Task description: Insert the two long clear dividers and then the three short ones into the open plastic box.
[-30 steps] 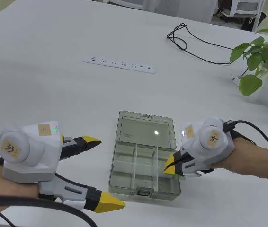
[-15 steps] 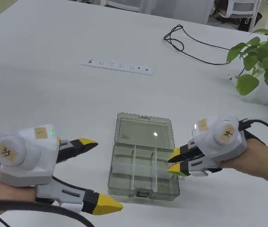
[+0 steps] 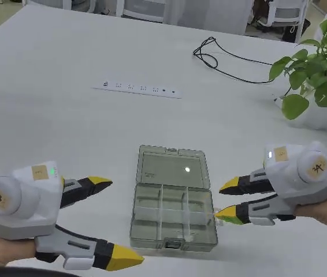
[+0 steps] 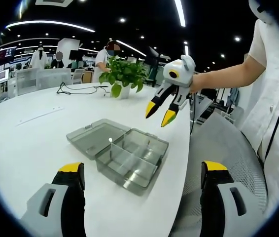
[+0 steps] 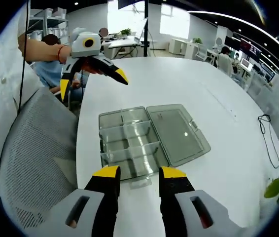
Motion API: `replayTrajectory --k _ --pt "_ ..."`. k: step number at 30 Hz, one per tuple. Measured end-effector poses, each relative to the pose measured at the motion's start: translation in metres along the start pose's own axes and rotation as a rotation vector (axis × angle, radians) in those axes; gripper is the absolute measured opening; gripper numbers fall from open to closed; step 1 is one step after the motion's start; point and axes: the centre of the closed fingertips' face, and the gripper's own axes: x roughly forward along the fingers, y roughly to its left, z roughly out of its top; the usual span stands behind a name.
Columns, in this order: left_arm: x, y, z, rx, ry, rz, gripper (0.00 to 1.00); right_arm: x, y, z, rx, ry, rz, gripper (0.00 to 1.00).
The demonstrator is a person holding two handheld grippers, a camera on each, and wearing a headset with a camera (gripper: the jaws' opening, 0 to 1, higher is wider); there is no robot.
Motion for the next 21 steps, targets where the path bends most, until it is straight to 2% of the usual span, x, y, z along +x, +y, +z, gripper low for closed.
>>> replayTrajectory --k 7,21 --pt "-0.003 0.002 -0.001 0.006 0.007 0.006 1.00 -0.010 0.002 0.000 0.042 -0.040 -0.025 0.43" --pt "-0.004 0.005 -0.005 0.010 0.018 0.022 1.00 -0.020 0.006 -0.017 0.126 -0.093 -0.082 0.64"
